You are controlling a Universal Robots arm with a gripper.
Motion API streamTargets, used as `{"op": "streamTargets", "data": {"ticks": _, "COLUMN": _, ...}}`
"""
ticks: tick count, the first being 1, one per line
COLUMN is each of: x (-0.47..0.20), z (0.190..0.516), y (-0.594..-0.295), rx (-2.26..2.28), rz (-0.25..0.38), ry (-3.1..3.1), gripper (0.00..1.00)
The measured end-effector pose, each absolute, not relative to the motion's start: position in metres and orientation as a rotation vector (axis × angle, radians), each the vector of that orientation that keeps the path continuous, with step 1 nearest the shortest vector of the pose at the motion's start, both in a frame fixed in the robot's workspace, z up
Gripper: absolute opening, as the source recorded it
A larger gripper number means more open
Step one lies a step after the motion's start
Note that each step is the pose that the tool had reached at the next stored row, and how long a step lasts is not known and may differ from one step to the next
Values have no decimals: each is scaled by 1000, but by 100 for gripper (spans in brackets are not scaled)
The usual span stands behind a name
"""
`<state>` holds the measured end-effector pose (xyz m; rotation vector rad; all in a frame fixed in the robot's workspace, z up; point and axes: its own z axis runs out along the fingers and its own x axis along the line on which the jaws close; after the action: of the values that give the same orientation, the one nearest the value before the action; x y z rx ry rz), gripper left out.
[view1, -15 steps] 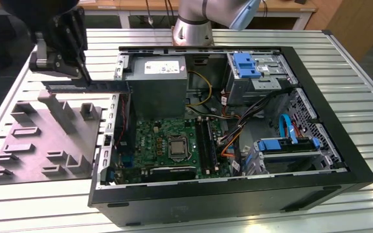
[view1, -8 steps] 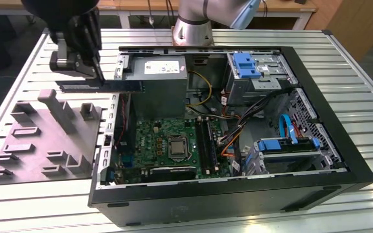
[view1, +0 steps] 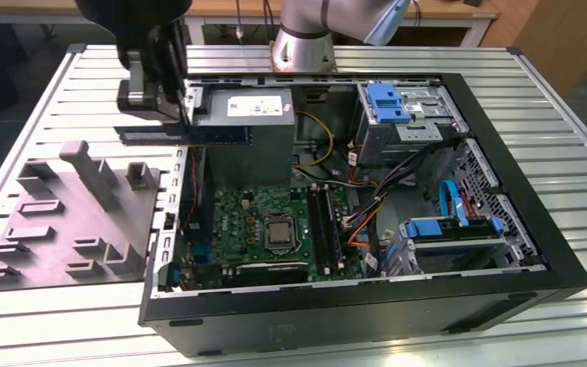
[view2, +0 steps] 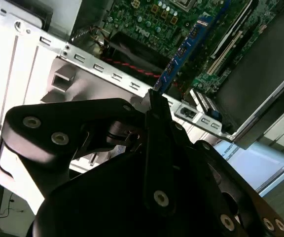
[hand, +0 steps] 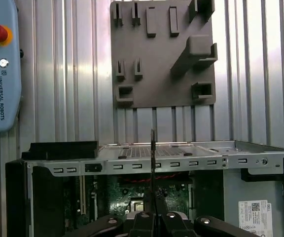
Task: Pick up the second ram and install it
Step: 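Pick up the second ram and move it above second insertion slot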
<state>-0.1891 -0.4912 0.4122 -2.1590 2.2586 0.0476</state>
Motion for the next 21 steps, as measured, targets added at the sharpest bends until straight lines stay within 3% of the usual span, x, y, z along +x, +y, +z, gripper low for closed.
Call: {"op": "streamTargets", "data": {"ticks": 21, "x": -129, "z": 408, "y": -489, "rx": -2158, "rz": 51, "ry": 2257, "gripper": 12}}
